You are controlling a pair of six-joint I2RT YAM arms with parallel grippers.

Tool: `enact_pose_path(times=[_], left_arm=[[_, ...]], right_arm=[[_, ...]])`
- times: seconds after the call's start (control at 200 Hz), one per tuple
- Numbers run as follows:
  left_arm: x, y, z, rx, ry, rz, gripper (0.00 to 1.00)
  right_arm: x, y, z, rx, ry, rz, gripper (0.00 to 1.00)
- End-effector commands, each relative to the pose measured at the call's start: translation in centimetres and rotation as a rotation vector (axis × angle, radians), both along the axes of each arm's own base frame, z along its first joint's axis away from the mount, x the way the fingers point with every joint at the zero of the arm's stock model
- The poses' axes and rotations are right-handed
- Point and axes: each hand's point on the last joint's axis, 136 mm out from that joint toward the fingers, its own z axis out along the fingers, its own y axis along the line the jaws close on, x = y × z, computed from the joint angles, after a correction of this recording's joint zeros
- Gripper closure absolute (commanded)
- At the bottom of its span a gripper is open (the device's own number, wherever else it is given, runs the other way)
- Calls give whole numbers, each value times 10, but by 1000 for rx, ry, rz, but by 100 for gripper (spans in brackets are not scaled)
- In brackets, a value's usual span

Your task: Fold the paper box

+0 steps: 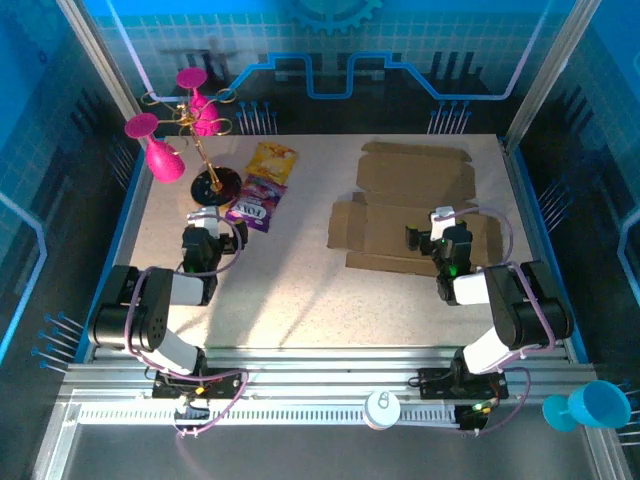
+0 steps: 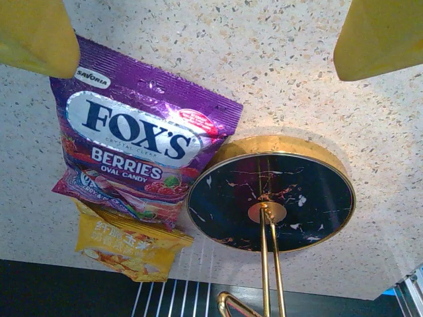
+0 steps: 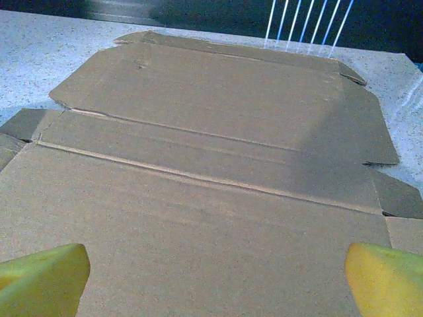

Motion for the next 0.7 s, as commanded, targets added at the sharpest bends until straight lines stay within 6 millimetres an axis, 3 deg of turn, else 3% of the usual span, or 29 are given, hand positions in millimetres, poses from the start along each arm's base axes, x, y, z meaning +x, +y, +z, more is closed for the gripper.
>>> enact_pose_path(times=[0.0, 0.585, 0.695], left_arm=[[6, 1, 6, 24, -14, -1, 1], [6, 1, 6, 24, -14, -1, 1], [7, -8, 5, 24, -4, -49, 1]], right_arm=[[5, -3, 13, 7, -33, 2, 0], [5, -4, 13, 8, -33, 1, 0], [5, -4, 13, 7, -32, 2, 0]])
